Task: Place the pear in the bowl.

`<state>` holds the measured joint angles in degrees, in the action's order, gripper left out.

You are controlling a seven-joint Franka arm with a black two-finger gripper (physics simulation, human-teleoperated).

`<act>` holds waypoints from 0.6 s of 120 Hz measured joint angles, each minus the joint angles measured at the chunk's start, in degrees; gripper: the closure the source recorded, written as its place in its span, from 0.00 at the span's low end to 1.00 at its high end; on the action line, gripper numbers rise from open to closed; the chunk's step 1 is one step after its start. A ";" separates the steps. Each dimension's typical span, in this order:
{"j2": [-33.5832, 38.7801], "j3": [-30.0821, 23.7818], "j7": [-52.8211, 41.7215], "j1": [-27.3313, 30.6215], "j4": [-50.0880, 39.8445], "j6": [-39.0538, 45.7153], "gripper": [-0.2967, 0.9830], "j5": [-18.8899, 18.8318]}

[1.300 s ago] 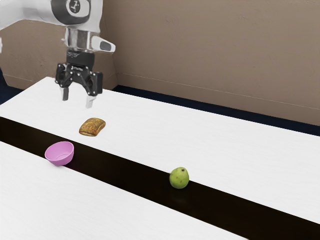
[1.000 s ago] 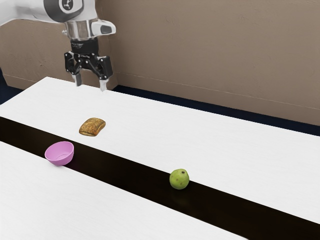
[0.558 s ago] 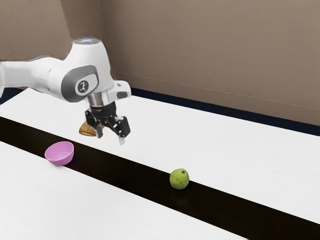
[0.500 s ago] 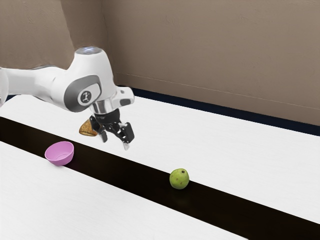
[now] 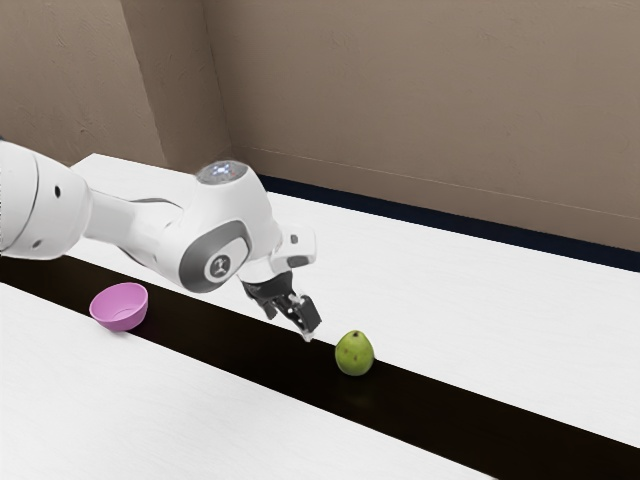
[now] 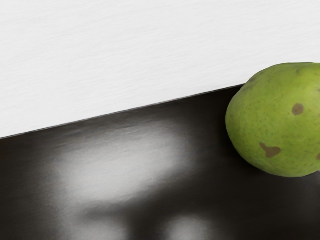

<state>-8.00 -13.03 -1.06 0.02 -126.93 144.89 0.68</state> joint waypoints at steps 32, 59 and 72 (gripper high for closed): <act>-0.99 -4.49 -1.76 -0.01 0.15 2.69 0.23 4.42; 3.18 -6.83 -2.82 0.27 0.06 1.81 0.23 6.94; 5.28 -8.73 -3.20 0.12 -1.27 1.27 0.23 7.24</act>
<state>-2.72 -21.77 -4.26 0.14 -128.20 146.16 7.92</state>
